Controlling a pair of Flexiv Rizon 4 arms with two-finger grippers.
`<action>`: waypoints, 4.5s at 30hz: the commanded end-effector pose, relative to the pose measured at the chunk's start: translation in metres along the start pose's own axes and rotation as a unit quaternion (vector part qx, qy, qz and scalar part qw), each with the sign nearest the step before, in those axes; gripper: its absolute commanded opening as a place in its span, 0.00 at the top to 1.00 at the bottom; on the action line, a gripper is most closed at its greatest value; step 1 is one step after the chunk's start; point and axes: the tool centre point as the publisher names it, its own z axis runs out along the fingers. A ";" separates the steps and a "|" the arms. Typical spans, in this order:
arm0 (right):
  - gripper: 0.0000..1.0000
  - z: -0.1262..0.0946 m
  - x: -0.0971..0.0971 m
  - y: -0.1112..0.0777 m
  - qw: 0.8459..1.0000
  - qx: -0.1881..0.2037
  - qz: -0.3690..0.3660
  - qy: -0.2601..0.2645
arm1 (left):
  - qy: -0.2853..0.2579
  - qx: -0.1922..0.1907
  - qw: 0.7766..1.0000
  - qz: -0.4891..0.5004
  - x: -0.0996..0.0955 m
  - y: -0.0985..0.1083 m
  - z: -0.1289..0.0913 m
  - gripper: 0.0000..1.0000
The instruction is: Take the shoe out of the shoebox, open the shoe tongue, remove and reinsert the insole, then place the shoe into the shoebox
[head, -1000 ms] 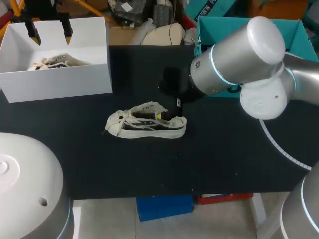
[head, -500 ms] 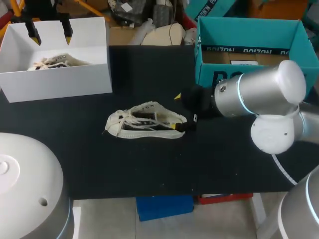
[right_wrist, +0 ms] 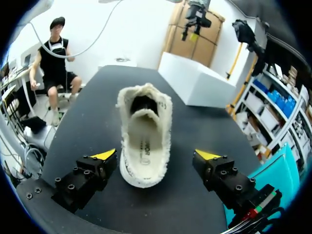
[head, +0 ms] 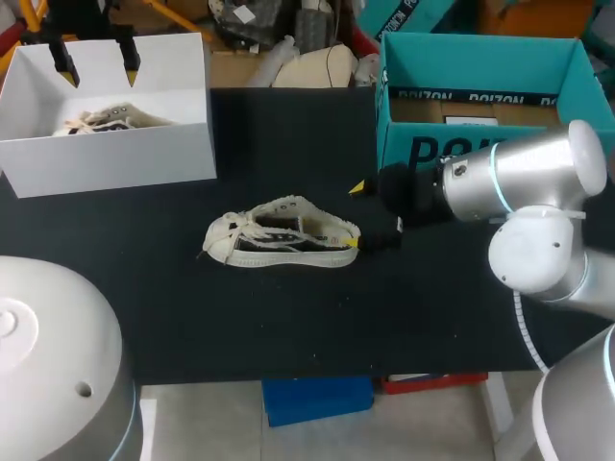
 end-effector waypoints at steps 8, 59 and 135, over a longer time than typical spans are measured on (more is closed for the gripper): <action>0.00 0.022 0.001 -0.012 0.995 -0.100 0.008 0.016 | -0.001 -0.001 1.000 0.000 0.000 0.000 0.000 0.00; 0.00 0.056 0.024 -0.029 0.989 -0.109 0.061 0.077 | -0.001 -0.001 1.000 0.000 0.000 0.000 0.000 0.00; 1.00 0.063 0.019 -0.024 0.987 -0.106 0.079 0.094 | -0.025 0.050 0.998 -0.008 0.163 0.132 0.008 0.00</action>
